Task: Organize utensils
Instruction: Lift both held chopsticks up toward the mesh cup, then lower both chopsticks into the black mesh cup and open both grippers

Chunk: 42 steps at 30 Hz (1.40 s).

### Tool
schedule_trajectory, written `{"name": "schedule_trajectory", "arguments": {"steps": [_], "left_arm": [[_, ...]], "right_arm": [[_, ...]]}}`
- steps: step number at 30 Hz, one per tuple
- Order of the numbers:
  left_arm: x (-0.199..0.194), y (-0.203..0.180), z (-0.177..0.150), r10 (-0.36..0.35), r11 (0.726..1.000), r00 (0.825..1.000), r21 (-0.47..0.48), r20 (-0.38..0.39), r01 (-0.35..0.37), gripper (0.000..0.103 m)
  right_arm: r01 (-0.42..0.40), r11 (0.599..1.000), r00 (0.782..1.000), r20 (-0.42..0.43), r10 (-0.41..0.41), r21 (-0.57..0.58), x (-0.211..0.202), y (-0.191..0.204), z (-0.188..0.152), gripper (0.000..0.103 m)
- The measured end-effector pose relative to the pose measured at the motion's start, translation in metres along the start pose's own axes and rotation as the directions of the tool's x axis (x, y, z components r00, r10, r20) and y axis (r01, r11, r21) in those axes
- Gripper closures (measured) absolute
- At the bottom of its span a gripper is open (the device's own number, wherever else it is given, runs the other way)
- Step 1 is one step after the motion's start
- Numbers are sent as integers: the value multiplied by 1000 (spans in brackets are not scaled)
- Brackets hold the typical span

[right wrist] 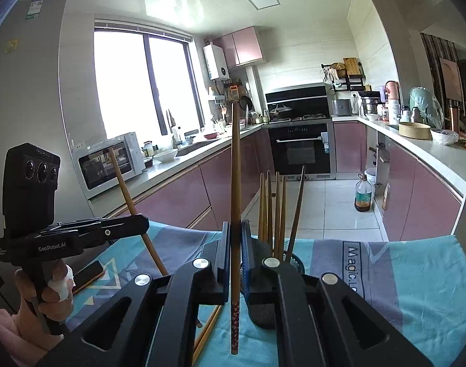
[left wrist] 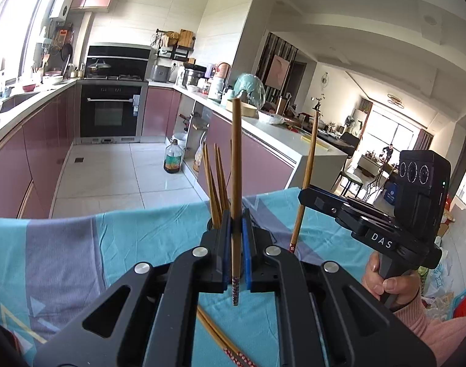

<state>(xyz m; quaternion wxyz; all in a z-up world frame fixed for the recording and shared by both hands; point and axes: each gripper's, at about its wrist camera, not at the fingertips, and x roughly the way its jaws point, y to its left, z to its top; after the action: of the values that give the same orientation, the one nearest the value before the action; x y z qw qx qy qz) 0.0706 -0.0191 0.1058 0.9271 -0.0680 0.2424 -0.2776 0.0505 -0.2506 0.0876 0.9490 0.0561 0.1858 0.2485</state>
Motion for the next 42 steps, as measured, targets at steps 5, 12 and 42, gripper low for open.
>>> {"name": "schedule_trajectory", "arguments": {"steps": [5,12,42], "left_arm": [[3,-9,21,-3,1000,999,22,34,2,96],[11,-21,42,6,999,998,49,63,-9,96],[94,-20,18,78,994,982,84,-174,-64,96]], "right_arm": [[14,1000,1000,28,-14,-1,7,-6,15,98],[36,999,998,55,-36,6,20,-18,31,98],[108,994,986,-126,-106,5,91,-31,-7,98]]}}
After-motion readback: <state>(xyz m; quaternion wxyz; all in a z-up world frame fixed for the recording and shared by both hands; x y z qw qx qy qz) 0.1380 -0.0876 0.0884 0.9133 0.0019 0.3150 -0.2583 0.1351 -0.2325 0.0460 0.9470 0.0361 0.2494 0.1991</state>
